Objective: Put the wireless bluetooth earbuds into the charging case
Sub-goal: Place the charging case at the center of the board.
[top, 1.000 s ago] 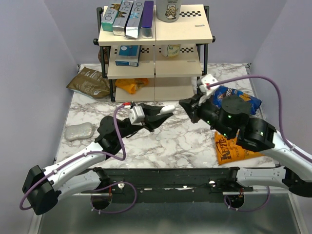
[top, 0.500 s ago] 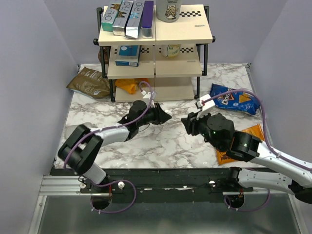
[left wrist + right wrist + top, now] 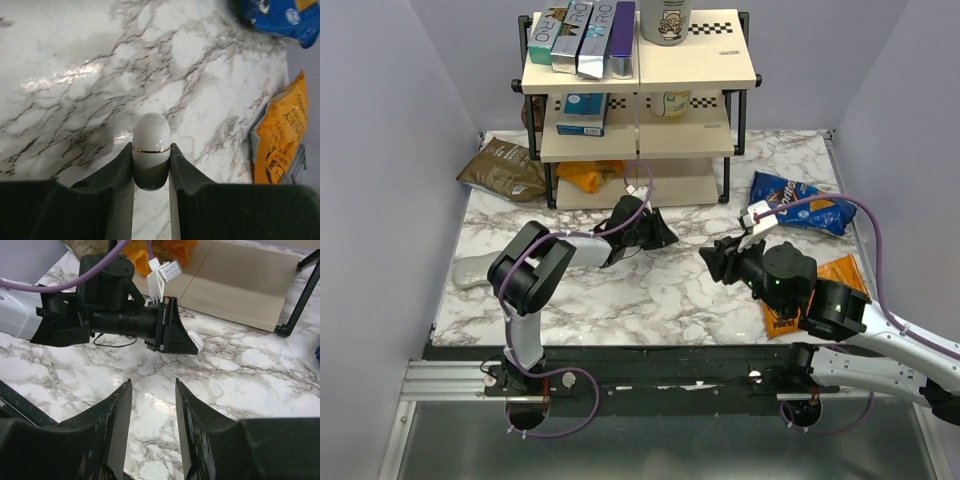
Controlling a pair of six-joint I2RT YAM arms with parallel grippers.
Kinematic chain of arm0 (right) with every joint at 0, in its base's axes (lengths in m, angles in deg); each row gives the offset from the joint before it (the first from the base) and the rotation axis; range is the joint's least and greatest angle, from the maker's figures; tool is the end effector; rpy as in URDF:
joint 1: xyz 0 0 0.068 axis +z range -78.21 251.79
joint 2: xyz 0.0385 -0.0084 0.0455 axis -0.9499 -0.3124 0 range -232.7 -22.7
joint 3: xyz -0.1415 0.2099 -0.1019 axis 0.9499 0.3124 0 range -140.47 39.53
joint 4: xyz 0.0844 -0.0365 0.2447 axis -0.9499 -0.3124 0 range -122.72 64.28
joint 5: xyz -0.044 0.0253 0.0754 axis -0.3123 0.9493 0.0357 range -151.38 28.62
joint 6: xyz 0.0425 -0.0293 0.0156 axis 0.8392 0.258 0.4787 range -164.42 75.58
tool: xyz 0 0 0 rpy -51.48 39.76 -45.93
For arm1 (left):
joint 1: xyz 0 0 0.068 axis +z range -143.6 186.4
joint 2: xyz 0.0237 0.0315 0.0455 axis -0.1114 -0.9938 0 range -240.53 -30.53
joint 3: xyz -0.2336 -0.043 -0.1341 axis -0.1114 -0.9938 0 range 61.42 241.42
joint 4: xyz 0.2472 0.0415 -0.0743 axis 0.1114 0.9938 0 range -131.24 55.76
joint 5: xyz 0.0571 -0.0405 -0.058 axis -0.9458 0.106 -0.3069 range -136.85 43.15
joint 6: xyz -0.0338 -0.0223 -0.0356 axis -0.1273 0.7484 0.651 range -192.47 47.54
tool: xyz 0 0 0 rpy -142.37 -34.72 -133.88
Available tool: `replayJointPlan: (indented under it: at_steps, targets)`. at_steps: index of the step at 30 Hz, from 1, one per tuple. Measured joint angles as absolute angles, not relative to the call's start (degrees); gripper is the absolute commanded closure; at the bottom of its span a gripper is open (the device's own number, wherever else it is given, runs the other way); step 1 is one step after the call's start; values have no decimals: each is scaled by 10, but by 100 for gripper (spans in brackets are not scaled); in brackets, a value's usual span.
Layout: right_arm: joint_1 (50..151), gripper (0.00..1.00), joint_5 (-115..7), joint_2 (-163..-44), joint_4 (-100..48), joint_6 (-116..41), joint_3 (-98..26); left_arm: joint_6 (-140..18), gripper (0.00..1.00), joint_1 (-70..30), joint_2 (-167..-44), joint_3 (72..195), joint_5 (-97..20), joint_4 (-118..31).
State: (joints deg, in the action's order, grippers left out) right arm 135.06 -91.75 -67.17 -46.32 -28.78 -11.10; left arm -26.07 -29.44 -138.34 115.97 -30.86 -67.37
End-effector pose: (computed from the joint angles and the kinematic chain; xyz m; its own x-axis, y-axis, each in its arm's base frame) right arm 0.0926 0.1438 0.3582 -0.2565 0.0083 -0.9665 -0.4995 0.8549 0.1399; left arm 0.3118 -0.2372 0.1550 -0.8064 -0.2764 -0.5229 0.2575 0.6318 -0.7311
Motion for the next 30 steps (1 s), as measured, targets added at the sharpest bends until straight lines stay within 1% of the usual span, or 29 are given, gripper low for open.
replayJointPlan:
  at_steps: [2,5,6,9,12,15,21,27,30]
  targets:
    - [1351,51,-917,-672,-463,-288,-110,-261,98,-293,-1395,1160,-314,-659]
    - [1351,51,-918,-672,-463,-288,-110,-259,79,-290,-1408,1159,-322,-639]
    - [1351,51,-918,-672,-463,-288,-110,-258,66,-289,-1409,1160,-322,-639]
    - [1351,51,-918,-673,-463,-288,-110,-258,48,-288,-1409,1160,-325,-637]
    - [1351,51,-918,-674,-463,-288,-110,-261,41,-287,-1406,1161,-329,-634]
    - [1351,51,-917,-675,-463,-288,-110,-265,38,-287,-1399,1162,-334,-628]
    - [1351,51,-918,-676,-463,-287,-110,-275,36,-280,-1374,1146,-344,-603]
    - [1351,50,-918,-673,-463,-282,-110,-306,35,-252,-1307,1111,-364,-525]
    - [1351,50,-918,-673,-463,-279,-109,-328,34,-239,-1251,1105,-387,-466]
